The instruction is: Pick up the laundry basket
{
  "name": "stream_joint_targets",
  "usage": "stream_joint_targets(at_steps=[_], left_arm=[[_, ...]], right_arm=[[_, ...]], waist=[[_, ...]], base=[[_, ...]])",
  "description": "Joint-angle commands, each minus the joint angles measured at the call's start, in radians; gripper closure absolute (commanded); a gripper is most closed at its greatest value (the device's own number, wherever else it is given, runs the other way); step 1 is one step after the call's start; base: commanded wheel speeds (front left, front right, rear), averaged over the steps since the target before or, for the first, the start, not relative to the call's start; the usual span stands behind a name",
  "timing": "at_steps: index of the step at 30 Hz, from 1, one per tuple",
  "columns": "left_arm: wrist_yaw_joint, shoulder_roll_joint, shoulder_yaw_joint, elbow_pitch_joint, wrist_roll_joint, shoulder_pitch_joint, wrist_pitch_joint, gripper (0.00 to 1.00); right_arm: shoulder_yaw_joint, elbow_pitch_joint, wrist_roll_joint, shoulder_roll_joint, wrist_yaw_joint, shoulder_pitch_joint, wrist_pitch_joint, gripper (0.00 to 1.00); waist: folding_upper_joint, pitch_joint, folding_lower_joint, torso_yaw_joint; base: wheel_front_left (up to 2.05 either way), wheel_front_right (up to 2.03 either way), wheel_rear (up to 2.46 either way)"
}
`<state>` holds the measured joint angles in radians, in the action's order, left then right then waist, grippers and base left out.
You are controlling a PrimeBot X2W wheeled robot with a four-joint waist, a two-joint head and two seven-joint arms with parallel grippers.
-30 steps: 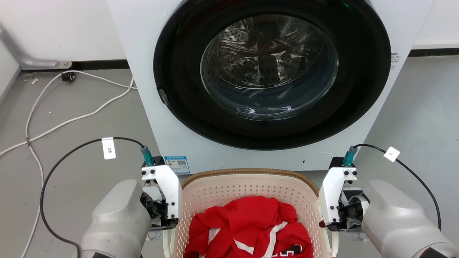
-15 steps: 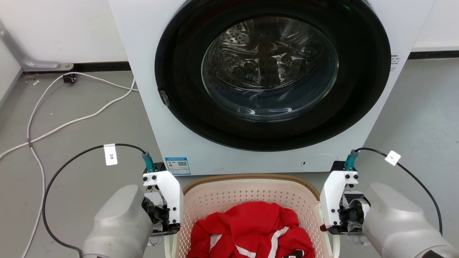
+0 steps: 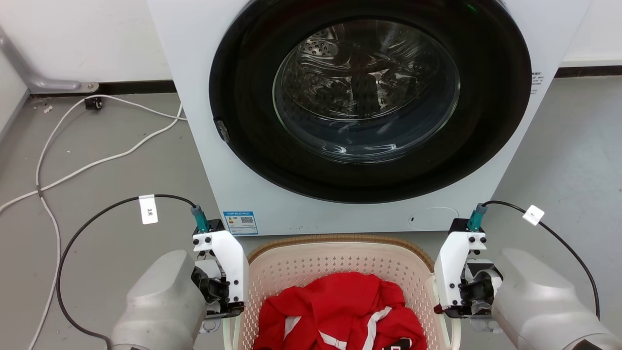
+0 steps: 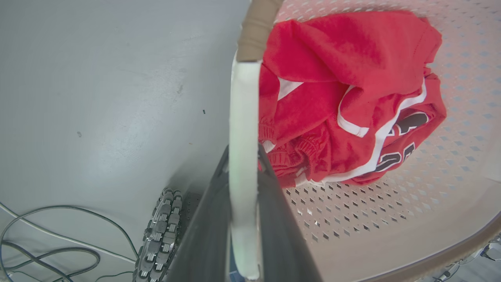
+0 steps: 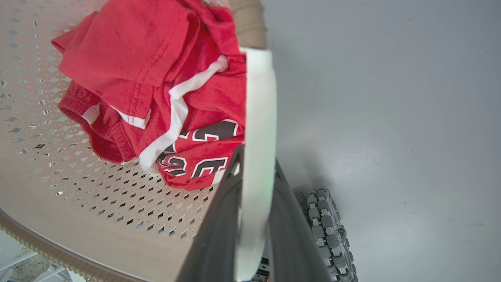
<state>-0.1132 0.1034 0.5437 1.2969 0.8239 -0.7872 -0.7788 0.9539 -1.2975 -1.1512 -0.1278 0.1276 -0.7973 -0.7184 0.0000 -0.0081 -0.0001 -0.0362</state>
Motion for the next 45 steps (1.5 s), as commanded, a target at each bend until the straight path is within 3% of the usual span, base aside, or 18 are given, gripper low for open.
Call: stream_joint_targets(at_steps=[1, 45], left_arm=[[-0.010, -0.031, -0.004, -0.013, 0.019, -0.018, 0.006, 1.00], [-0.010, -0.022, 0.010, -0.012, 0.049, -0.014, 0.018, 1.00]], right_arm=[[-0.005, 0.014, -0.003, 0.033, 0.006, 0.015, 0.000, 1.00], [-0.052, 0.014, 0.028, 0.038, 0.006, 0.027, -0.010, 1.00]], waist=[[0.0000, 0.000, 0.0001, 0.000], [0.0000, 0.010, 0.0001, 0.004]], base=[[0.00, 0.00, 0.00], [0.00, 0.00, 0.00]])
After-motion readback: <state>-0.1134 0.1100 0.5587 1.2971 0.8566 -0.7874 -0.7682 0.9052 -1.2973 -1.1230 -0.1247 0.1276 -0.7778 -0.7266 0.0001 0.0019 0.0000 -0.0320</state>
